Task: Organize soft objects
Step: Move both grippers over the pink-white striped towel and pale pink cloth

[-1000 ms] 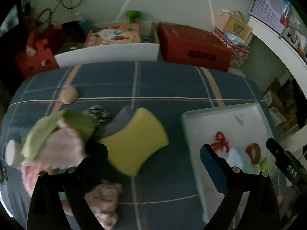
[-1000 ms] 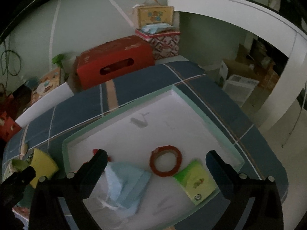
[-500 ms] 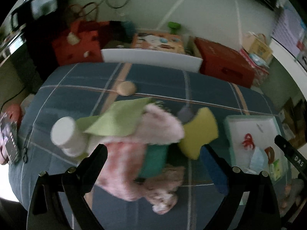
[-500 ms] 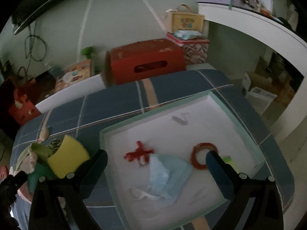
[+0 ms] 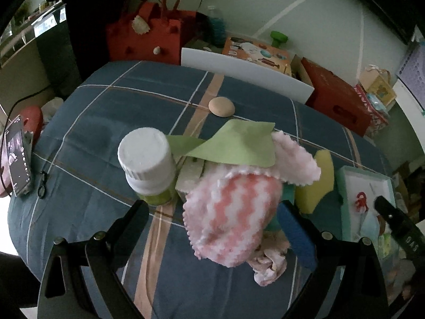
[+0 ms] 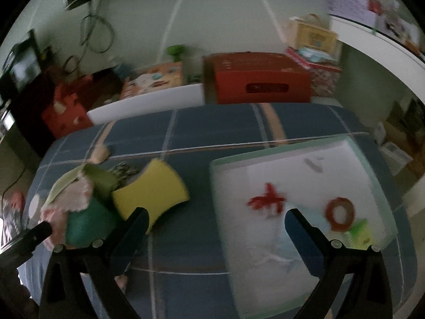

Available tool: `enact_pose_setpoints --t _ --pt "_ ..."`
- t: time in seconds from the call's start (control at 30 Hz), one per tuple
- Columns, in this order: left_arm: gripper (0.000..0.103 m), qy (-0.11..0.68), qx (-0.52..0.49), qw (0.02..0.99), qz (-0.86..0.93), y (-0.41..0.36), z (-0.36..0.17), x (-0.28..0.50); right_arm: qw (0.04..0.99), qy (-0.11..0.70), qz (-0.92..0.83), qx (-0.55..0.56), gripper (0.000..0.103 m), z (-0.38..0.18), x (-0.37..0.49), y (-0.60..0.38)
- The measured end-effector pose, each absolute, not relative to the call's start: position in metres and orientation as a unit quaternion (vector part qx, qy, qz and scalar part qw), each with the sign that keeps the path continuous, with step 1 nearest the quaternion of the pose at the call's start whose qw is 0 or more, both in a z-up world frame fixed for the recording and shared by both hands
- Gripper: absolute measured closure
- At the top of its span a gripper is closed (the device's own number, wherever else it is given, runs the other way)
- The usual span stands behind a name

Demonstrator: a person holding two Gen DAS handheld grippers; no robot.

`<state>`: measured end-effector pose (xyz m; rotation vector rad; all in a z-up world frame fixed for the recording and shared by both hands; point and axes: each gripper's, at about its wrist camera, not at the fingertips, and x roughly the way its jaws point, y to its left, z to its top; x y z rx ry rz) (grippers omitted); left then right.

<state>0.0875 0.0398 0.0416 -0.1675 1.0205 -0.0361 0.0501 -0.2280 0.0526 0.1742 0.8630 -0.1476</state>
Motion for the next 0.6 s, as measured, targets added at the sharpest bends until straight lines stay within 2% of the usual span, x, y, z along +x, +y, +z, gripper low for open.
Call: enact_pose_setpoints --t 0.6 --pt "0.006 0.502 -0.119 0.856 -0.045 0.055 0.021 0.080 0.875 0.483 0.034 0.018 0.000 0.004 0.050 -0.127"
